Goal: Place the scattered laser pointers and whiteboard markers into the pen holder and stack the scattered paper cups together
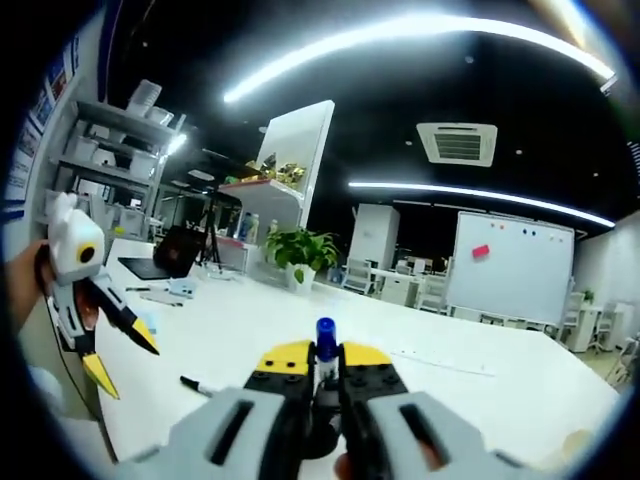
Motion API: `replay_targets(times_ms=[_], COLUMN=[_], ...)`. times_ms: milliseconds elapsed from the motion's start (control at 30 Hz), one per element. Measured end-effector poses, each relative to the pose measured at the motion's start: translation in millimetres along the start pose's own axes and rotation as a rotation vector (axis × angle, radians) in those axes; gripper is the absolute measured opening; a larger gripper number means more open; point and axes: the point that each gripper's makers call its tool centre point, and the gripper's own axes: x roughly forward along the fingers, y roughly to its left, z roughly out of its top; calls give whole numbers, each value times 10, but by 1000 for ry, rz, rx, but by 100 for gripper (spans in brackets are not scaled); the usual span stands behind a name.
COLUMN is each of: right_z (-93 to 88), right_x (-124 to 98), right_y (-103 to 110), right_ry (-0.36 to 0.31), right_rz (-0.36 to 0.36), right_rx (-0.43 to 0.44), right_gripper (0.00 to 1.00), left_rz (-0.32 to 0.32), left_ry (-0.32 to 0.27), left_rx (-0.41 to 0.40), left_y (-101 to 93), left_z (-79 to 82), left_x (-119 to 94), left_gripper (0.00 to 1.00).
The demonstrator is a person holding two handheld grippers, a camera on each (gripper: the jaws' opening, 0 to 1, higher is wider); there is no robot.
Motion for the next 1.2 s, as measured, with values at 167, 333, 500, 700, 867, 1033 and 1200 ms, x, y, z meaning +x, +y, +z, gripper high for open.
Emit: replay_targets(times_ms=[167,333,500,700,867,1033,1200], right_z=[-4,-17,-37,-42,-75,-90,-107], right_x=[3,13,25,41,53,59,73], right_y=[16,10,17,35,46,56,73], right_ry=[2,6,13,16,25,28,32], right_rz=[4,-1,3,10,15,19,27], right_rx=[-1,-9,-6,-7,-7,-7,-1], right_gripper=[10,10,10,10,10,10,10], left_rz=[2,1,3,3,2,1,0], left_ry=[1,1,1,2,2,2,3], left_rx=[0,-1,1,4,5,5,6], left_y=[2,1,2,6,-1,0,-3], left_z=[-2,-5,-4,2,10,11,8], left_x=[-4,-6,-10,-17,-12,-10,-7], left_gripper=[57,57,57,57,57,57,57])
